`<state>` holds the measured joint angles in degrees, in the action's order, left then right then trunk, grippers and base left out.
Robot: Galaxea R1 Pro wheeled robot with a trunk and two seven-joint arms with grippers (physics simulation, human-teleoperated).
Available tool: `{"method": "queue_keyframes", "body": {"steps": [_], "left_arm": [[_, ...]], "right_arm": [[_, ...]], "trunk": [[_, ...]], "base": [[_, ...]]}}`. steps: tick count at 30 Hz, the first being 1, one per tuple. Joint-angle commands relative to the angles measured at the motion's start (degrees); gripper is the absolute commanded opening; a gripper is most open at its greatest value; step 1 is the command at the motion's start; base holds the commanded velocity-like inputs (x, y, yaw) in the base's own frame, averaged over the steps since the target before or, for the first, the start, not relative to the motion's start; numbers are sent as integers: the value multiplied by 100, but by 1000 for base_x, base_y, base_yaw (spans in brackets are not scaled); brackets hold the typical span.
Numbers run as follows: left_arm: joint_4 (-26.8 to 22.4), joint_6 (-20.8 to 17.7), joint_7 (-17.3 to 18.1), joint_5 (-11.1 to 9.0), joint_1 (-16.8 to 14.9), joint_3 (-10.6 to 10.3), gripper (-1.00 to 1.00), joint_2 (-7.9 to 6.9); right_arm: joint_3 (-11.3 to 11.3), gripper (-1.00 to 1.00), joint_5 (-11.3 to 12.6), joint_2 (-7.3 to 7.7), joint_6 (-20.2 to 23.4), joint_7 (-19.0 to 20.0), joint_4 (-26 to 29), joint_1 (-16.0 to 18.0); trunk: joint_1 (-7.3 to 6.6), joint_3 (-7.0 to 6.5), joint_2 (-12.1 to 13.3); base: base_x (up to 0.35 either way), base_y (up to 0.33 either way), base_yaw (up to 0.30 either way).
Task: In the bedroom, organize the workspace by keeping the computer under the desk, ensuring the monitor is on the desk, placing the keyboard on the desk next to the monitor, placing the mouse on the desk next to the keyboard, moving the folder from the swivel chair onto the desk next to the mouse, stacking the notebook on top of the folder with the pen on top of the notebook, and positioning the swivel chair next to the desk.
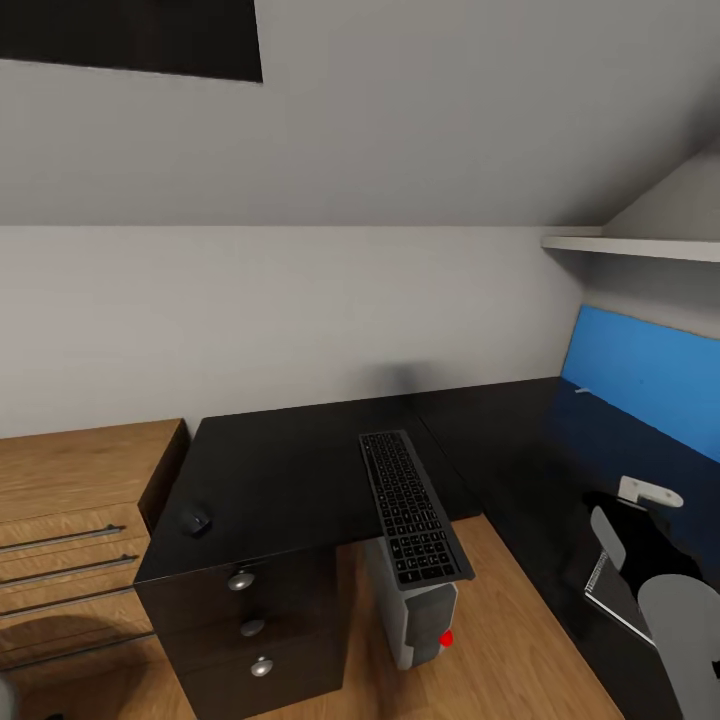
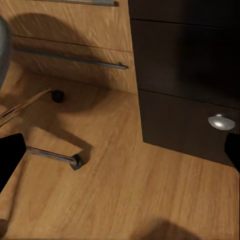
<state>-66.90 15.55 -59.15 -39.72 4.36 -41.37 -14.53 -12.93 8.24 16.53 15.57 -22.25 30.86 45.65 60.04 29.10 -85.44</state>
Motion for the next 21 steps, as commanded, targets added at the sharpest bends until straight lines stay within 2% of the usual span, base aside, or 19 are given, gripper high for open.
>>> {"method": "queue_keyframes", "body": {"steps": [1,4,5,7,9,10,13,15,21], "left_arm": [[-8,24,69,-89,-4,-12,100,-7],[-3,-20,418,-275,-5,-10,100,-11],[-1,-88,684,-410,-5,-6,100,-17],[0,-194,916,-527,-5,7,100,-26],[1,-372,1138,-644,-4,84,100,-30],[6,-474,1225,-691,-5,194,100,-27],[23,-572,1299,-727,-5,400,100,-19],[48,-639,1342,-697,-6,625,100,-3],[53,-652,1353,-698,-6,688,100,-4]], "right_arm": [[8,100,50,17,31,-26,-1,43],[6,100,53,102,45,-26,-103,128],[4,100,62,178,45,-25,-207,173],[3,100,67,253,29,-25,-318,212],[2,100,70,328,-89,-25,-476,248],[1,100,71,358,-242,-25,-593,262],[4,100,63,377,-513,-25,-812,274],[20,100,46,386,-816,-25,-1088,284],[37,100,52,386,-863,-19,-1152,286]], "trunk": [[0,5,-3],[0,5,-3],[0,5,-3],[0,5,-3],[0,5,-3],[0,5,-3],[0,5,-3],[0,5,-3],[0,5,-3]], "base": [[0,0,0],[0,0,0],[0,0,0],[0,0,0],[0,0,0],[0,0,0],[0,0,0],[0,0,0],[81,0,0]]}}
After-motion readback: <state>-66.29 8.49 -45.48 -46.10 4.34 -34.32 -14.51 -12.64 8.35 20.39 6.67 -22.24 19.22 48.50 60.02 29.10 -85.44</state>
